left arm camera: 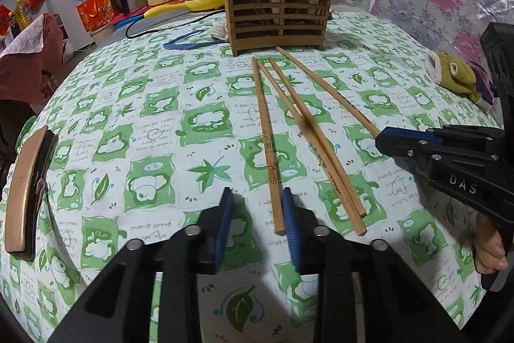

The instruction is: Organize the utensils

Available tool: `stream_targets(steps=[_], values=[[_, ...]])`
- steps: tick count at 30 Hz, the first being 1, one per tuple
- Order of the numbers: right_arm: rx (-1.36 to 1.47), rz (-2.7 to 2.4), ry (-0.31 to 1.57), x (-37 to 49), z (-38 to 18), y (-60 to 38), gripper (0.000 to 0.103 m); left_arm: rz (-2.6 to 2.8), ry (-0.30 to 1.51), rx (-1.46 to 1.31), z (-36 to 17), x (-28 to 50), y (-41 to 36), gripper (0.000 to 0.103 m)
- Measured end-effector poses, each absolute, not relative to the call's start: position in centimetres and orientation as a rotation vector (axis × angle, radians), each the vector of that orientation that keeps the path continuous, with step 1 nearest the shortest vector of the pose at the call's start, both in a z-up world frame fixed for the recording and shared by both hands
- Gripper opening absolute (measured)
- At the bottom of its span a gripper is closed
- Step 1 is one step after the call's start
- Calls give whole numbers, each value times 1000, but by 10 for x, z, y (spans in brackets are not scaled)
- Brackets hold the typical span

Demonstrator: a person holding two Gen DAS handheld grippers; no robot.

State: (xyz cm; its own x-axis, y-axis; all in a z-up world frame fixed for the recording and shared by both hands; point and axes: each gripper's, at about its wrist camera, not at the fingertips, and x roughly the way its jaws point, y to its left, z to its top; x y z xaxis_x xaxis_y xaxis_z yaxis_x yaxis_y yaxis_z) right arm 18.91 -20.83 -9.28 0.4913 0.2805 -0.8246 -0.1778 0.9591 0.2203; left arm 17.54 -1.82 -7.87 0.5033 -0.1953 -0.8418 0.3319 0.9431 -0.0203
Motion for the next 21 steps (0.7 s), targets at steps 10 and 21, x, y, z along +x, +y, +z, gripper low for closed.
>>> stream_targets(steps=[10,21], values=[[106,277,1021,188,-93,-208,8,-311,987,165,-79,173,-20,23],[112,269,1001,182,-89,-211,7,-302,966,138,-74,169,-17,6]])
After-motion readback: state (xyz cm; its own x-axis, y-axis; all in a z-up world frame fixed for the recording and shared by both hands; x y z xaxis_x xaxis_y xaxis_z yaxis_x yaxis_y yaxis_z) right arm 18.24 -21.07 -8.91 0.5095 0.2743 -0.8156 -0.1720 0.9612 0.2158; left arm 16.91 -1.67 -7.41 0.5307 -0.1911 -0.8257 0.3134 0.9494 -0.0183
